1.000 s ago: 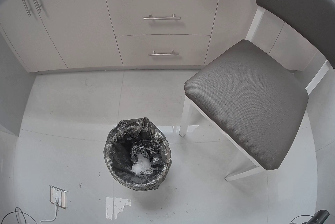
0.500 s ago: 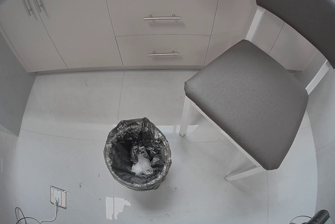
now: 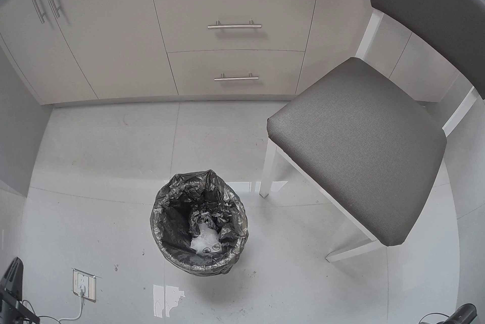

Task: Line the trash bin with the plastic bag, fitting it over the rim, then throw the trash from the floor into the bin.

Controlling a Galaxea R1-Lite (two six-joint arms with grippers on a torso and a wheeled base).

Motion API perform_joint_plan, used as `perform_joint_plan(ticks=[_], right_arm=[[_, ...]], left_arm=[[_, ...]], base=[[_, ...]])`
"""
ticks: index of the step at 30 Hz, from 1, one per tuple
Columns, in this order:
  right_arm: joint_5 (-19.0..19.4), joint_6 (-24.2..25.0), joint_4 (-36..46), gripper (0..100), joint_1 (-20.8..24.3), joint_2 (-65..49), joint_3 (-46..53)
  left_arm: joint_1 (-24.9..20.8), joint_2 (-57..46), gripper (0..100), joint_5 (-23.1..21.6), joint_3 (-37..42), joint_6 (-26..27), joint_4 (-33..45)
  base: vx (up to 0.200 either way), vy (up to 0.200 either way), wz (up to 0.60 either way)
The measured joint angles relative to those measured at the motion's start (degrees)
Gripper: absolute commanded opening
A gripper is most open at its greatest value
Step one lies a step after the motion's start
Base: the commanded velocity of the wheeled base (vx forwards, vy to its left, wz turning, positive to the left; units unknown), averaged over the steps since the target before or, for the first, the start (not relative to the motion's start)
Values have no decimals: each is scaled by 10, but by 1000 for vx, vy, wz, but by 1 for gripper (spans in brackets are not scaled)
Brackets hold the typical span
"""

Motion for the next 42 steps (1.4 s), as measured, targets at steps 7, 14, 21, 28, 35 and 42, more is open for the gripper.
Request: perform_joint_plan(ticks=[7, 14, 21, 28, 35, 42], right_arm=[[-19, 10, -105, 100, -8, -17, 112], [-23, 14, -106, 100, -12, -26, 133], [-45, 7, -82, 100, -16, -29, 154], [-45, 34, -4, 100, -64, -41, 127], [-25, 46, -34, 100, -71, -62, 131], [45, 33, -204, 100, -68, -71, 257]], left_arm=[[8, -42, 0, -51, 109, 18, -86], [12, -56, 0, -61, 126, 14, -99], [12, -60, 0, -61, 127, 14, -101], [12, -60, 0, -61, 127, 14, -101], [12, -60, 0, -61, 127, 14, -101], [12, -60, 0, -60, 127, 14, -101]], base=[[0, 0, 0], [0, 0, 0], [0, 0, 0], [0, 0, 0], [0, 0, 0], [0, 0, 0]])
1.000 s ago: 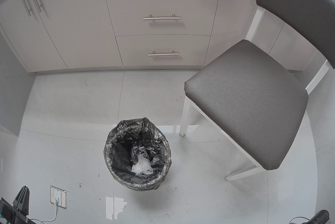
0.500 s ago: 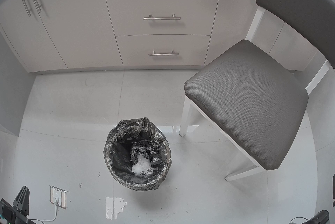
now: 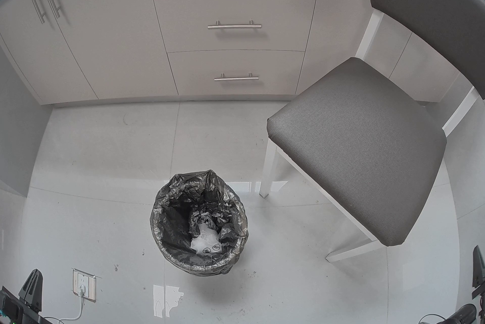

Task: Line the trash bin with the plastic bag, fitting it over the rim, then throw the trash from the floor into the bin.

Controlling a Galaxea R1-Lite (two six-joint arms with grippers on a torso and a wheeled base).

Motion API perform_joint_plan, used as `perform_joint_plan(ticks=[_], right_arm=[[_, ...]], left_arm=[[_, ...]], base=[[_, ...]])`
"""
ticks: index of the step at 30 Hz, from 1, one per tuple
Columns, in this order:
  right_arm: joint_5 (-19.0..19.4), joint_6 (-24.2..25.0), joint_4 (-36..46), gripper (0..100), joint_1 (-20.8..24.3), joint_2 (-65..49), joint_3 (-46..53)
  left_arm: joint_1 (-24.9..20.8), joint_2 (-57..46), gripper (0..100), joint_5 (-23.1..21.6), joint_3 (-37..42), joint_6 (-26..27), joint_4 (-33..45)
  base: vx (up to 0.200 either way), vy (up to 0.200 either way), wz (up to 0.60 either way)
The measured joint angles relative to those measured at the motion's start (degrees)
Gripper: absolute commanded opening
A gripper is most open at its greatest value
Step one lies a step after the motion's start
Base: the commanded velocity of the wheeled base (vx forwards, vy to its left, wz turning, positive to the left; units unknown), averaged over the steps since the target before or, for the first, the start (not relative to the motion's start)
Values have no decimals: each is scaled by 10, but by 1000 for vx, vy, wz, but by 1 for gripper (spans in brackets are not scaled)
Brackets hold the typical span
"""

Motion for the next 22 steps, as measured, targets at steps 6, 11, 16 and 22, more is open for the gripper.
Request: perform_joint_plan(ticks=[6, 11, 16, 22], right_arm=[[82, -41, -70, 100, 2, -2, 66], [116, -58, -49, 100, 3, -2, 74], [117, -56, -47, 100, 3, -2, 76], [117, -53, -47, 100, 3, -2, 76]], left_arm=[[0, 0, 0, 0, 0, 0, 0], [0, 0, 0, 0, 0, 0, 0], [0, 0, 0, 0, 0, 0, -1], [0, 0, 0, 0, 0, 0, -1]], base=[[0, 0, 0], [0, 0, 0], [0, 0, 0], [0, 0, 0]])
